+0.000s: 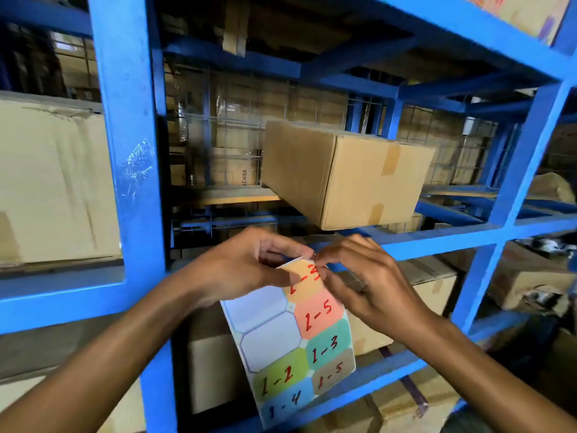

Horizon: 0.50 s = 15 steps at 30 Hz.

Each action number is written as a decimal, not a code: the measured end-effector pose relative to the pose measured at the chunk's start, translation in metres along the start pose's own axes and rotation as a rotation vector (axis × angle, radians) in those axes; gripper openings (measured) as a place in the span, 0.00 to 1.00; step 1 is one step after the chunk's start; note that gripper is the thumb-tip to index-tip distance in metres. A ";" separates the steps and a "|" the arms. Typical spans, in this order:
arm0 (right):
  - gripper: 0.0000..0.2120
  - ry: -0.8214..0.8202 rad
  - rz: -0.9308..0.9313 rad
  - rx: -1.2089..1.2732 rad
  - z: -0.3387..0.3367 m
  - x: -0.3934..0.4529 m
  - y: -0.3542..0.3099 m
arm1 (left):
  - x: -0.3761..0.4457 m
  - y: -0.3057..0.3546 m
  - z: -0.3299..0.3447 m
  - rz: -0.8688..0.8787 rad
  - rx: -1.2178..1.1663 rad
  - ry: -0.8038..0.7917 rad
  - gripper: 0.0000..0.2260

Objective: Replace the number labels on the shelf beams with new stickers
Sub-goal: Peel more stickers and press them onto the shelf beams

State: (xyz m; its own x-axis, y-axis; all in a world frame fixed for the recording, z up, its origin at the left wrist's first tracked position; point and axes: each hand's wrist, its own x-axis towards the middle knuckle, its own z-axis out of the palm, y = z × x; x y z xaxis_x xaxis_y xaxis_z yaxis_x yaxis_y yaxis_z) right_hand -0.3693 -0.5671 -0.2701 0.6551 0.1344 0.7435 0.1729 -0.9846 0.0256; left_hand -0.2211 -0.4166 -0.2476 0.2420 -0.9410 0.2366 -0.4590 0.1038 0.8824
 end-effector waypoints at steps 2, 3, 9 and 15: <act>0.05 0.013 -0.056 0.013 0.001 -0.002 0.023 | 0.016 -0.005 0.007 -0.026 0.005 0.035 0.16; 0.05 0.020 -0.084 0.023 0.001 -0.003 0.034 | 0.022 -0.005 0.010 -0.046 0.023 0.044 0.18; 0.04 0.095 -0.090 0.228 -0.009 -0.011 0.121 | 0.082 -0.006 0.042 -0.125 0.003 0.095 0.25; 0.03 0.170 -0.108 0.354 -0.026 -0.018 0.201 | 0.146 0.003 0.058 -0.247 -0.038 0.068 0.26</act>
State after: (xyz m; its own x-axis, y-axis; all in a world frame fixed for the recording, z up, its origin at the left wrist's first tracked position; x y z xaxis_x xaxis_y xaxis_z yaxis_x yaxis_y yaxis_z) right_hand -0.3654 -0.7701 -0.2611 0.4935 0.1849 0.8499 0.4957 -0.8627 -0.1002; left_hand -0.2364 -0.5726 -0.2342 0.4004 -0.9156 0.0377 -0.3464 -0.1131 0.9312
